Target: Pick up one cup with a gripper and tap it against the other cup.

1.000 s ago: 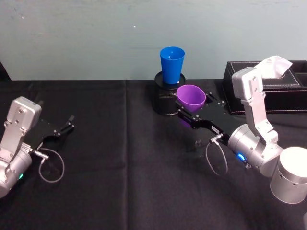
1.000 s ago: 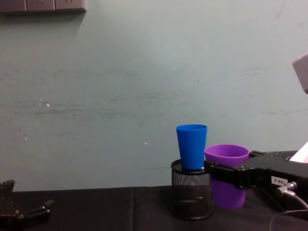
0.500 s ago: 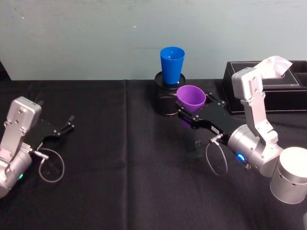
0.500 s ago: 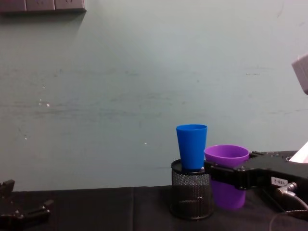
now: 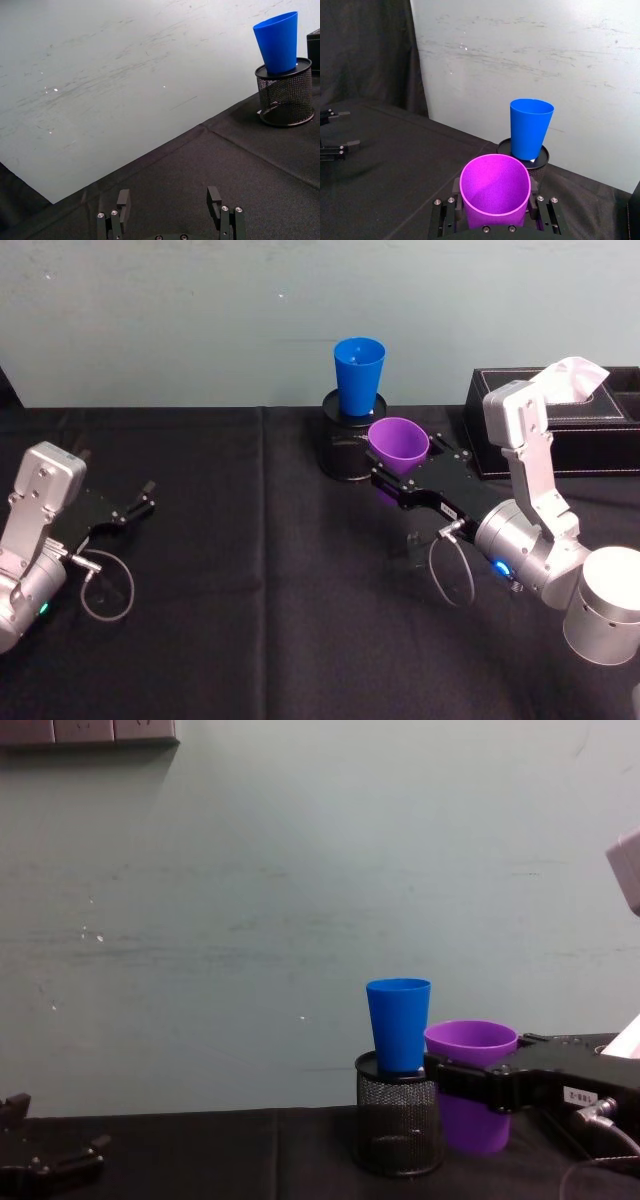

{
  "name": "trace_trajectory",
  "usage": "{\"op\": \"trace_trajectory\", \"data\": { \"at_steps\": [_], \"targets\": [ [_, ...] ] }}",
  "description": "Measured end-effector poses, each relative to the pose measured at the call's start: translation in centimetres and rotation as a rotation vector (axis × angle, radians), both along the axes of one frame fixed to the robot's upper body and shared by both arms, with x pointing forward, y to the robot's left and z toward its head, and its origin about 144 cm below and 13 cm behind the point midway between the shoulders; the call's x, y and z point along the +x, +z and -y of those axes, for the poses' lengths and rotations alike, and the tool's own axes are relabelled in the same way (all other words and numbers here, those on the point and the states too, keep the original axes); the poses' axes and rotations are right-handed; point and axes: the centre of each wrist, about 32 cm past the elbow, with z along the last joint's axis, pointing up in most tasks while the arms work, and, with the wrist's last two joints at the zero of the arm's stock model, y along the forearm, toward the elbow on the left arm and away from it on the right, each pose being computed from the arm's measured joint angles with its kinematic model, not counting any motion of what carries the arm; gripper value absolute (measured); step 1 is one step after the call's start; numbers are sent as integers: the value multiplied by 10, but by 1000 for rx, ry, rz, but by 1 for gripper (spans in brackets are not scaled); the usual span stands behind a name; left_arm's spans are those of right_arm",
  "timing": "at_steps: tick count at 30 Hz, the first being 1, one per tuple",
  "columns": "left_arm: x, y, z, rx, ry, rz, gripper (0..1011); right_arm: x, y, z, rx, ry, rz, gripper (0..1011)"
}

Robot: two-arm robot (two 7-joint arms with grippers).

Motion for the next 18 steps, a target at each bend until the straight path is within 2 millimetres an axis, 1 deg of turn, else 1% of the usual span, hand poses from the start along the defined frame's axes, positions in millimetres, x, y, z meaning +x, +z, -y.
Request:
{"op": "trace_trajectory", "data": {
  "at_steps": [18],
  "targets": [
    [0, 0, 0, 0, 0, 0, 1000, 0, 0, 0, 0, 0, 1, 724]
  ]
}}
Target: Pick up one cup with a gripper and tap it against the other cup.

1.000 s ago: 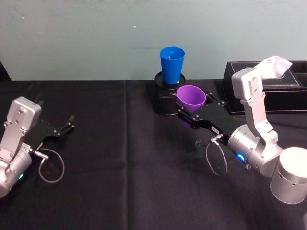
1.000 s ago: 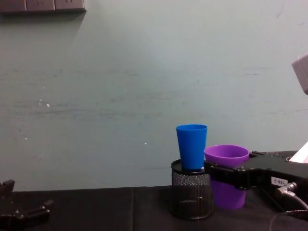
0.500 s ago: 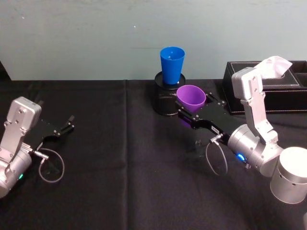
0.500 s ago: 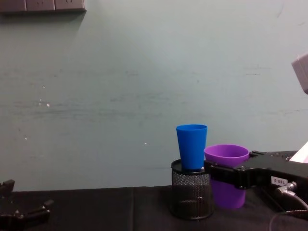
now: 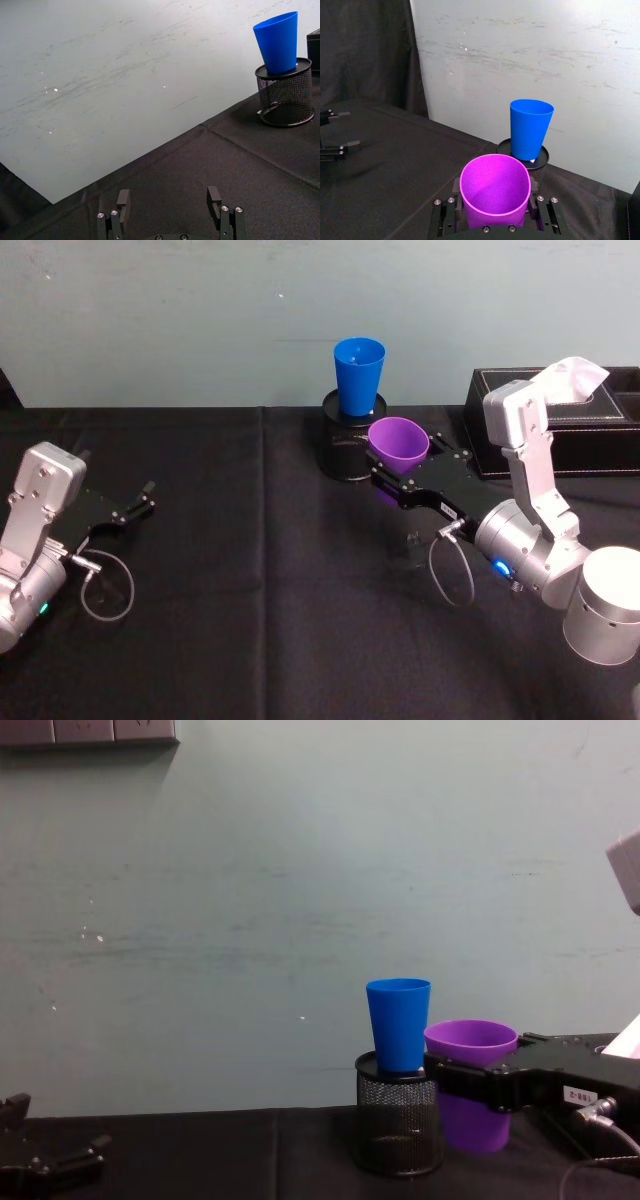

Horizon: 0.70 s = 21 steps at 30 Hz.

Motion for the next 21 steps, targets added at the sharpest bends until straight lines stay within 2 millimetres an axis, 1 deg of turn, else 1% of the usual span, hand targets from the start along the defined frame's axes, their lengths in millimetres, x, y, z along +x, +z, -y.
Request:
{"op": "trace_trajectory", "data": {
  "at_steps": [21],
  "targets": [
    [0, 0, 0, 0, 0, 0, 1000, 0, 0, 0, 0, 0, 0, 724]
  ]
}}
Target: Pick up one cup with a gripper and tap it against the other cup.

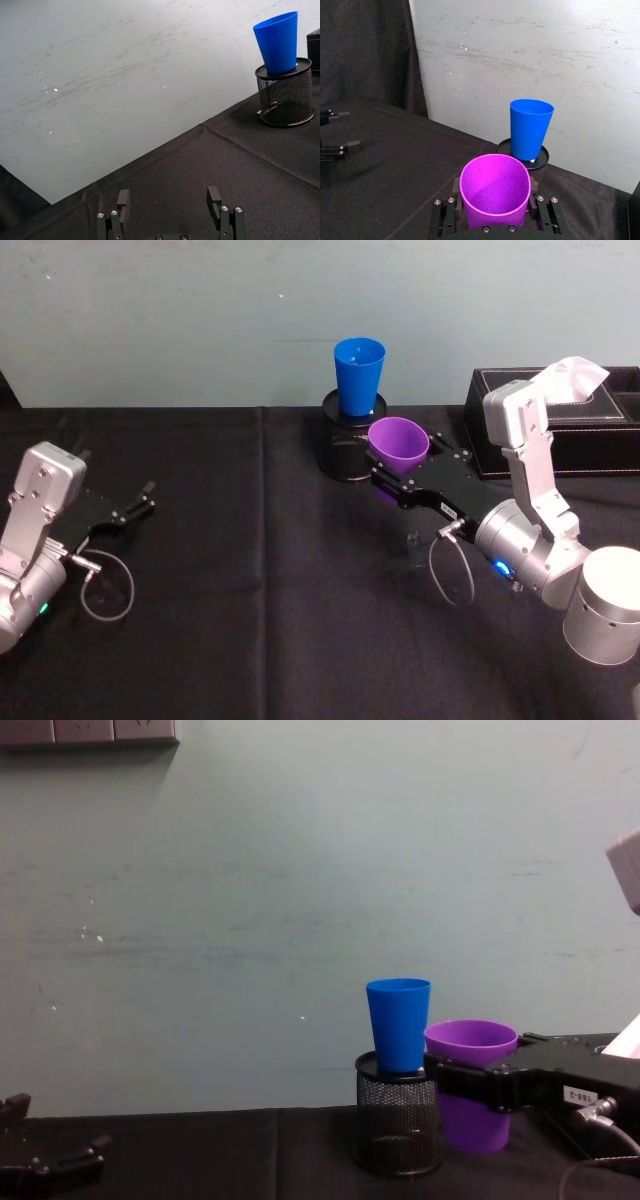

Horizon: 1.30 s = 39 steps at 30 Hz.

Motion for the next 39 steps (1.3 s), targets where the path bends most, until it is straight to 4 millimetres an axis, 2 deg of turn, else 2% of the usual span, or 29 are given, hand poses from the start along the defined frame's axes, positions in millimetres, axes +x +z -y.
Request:
{"op": "trace_trajectory", "data": {
  "at_steps": [39],
  "targets": [
    [0, 0, 0, 0, 0, 0, 1000, 0, 0, 0, 0, 0, 0, 724]
  ]
}}
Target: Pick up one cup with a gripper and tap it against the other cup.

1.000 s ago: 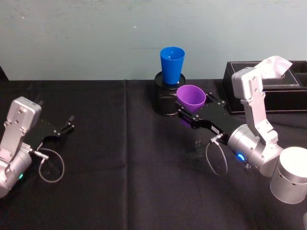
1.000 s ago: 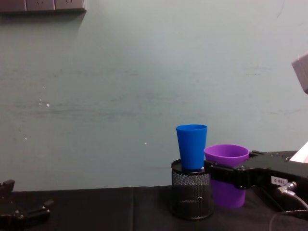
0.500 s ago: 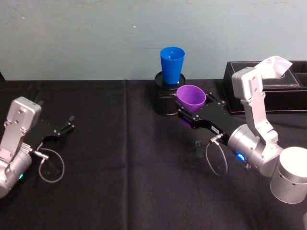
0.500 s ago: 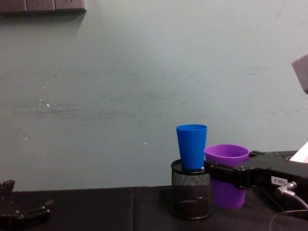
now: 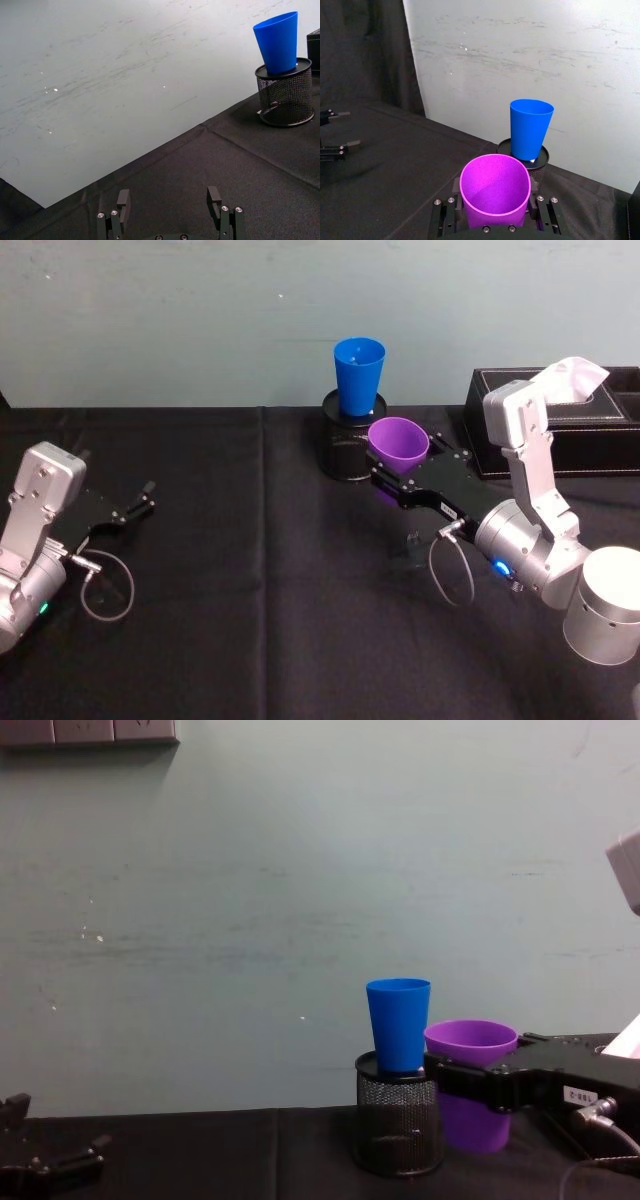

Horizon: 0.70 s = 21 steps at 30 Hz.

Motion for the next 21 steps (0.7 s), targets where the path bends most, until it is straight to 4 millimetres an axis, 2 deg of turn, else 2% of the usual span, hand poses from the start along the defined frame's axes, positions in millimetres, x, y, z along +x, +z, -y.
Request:
{"op": "trace_trajectory", "data": {
  "at_steps": [21],
  "targets": [
    [0, 0, 0, 0, 0, 0, 1000, 0, 0, 0, 0, 0, 0, 724]
  ]
}}
